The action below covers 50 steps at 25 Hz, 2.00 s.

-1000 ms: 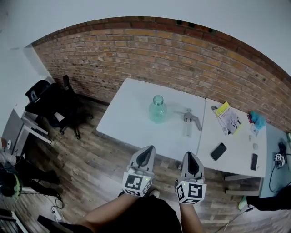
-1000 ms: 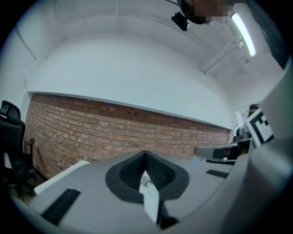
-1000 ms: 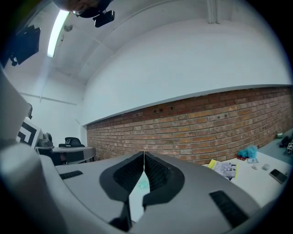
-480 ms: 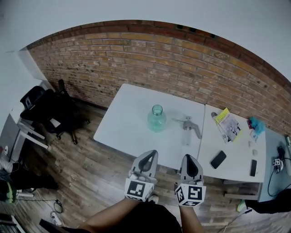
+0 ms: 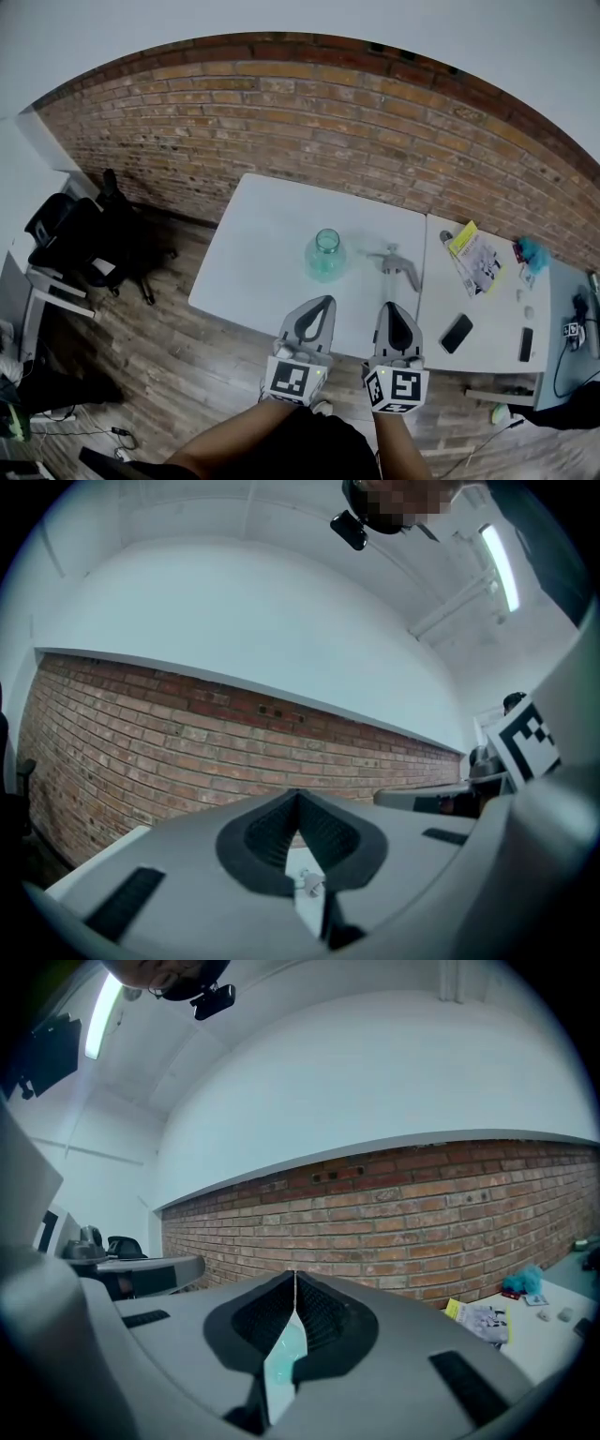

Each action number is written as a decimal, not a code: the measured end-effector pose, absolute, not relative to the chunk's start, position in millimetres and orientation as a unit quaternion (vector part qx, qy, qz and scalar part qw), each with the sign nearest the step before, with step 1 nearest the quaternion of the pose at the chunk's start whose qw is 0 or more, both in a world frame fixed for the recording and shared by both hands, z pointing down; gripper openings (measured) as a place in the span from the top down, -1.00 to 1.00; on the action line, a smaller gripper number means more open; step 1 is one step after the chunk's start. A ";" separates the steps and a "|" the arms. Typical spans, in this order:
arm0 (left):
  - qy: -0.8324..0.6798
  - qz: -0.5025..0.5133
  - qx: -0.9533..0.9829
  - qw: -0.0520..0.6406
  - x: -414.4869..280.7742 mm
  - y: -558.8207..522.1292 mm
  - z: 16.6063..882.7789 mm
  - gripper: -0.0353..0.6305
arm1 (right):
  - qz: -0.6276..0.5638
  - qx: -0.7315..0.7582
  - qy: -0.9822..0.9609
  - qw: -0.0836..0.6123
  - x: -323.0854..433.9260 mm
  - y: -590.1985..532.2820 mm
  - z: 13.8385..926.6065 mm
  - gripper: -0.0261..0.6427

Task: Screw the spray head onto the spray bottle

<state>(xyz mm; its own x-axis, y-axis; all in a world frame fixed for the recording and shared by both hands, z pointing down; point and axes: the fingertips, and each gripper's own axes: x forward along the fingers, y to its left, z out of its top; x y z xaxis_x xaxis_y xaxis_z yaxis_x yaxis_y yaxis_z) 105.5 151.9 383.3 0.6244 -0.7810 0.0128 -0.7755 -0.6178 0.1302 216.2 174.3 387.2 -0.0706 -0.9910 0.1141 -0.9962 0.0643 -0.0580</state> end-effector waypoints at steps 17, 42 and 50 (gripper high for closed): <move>-0.384 -0.023 0.920 0.076 141.0 73.8 390.6 0.89 | 0.076 0.719 -0.689 0.047 244.5 93.6 406.6 0.89; -0.415 -0.032 0.906 0.074 199.1 9.3 394.5 0.89 | 0.221 0.648 -0.698 0.210 335.1 -14.4 558.3 0.81; -0.446 -0.028 0.890 0.089 199.4 -13.4 402.8 0.89 | 0.278 0.624 -0.684 0.256 362.4 -39.7 616.4 0.69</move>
<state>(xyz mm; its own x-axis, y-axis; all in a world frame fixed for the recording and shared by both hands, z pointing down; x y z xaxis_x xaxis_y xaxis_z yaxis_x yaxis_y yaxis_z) 199.4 -13.4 402.8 0.6011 -0.7986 0.0291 -0.7887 -0.5870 0.1828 362.4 -39.7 616.4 -0.0894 -0.7111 0.6974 -0.9960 0.0666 -0.0597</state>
